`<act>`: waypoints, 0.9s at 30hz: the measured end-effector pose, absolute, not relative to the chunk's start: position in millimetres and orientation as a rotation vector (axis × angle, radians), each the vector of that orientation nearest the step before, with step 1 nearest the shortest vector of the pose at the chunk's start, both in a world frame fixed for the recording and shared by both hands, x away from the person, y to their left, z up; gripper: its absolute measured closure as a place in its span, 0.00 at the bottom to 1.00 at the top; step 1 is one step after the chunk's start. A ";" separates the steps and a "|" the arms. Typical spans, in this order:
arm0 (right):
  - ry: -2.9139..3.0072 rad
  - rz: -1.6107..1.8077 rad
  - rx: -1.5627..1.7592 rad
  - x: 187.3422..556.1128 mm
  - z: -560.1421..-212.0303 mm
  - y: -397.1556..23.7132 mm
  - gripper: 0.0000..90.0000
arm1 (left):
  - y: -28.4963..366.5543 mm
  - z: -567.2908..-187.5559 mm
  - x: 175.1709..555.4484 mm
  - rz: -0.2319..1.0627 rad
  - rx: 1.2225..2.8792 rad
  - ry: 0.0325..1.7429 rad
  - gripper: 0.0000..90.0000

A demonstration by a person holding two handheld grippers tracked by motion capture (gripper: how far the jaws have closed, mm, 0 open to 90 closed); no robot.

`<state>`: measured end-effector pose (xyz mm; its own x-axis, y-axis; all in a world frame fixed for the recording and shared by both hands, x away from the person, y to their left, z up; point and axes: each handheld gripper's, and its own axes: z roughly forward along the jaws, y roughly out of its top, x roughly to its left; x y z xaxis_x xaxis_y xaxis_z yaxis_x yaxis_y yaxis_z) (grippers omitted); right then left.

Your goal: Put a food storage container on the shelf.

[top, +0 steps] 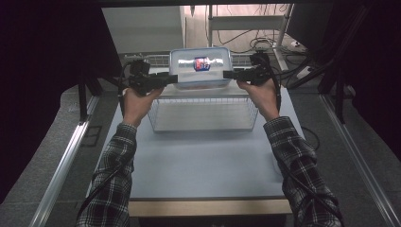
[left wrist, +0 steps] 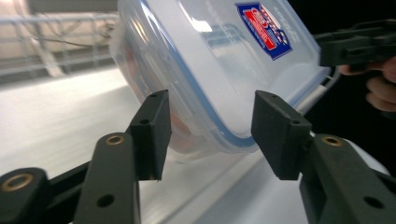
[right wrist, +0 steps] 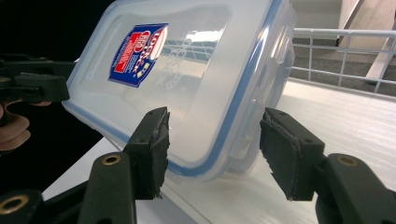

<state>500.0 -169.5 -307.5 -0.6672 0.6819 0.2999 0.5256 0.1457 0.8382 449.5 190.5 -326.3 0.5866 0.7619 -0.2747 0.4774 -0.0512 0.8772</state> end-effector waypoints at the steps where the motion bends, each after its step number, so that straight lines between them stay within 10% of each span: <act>1: 2.258 1.557 1.211 500.4 -307.7 -170.4 0.49 | 189.6 -325.2 449.2 0.336 1.699 1.043 0.54; 11: 2.210 1.542 1.182 496.7 -303.5 -172.8 0.64 | 190.4 -324.3 452.7 0.350 1.667 1.045 0.61; 27: 2.180 1.551 1.169 496.4 -304.2 -172.6 0.56 | 191.3 -322.7 453.5 0.375 1.659 1.049 0.58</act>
<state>496.4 -172.6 -304.2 -0.6586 0.7078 0.2554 0.4734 0.1258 0.8718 453.5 191.3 -322.7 0.5604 0.7874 -0.2570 0.4456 -0.0251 0.8949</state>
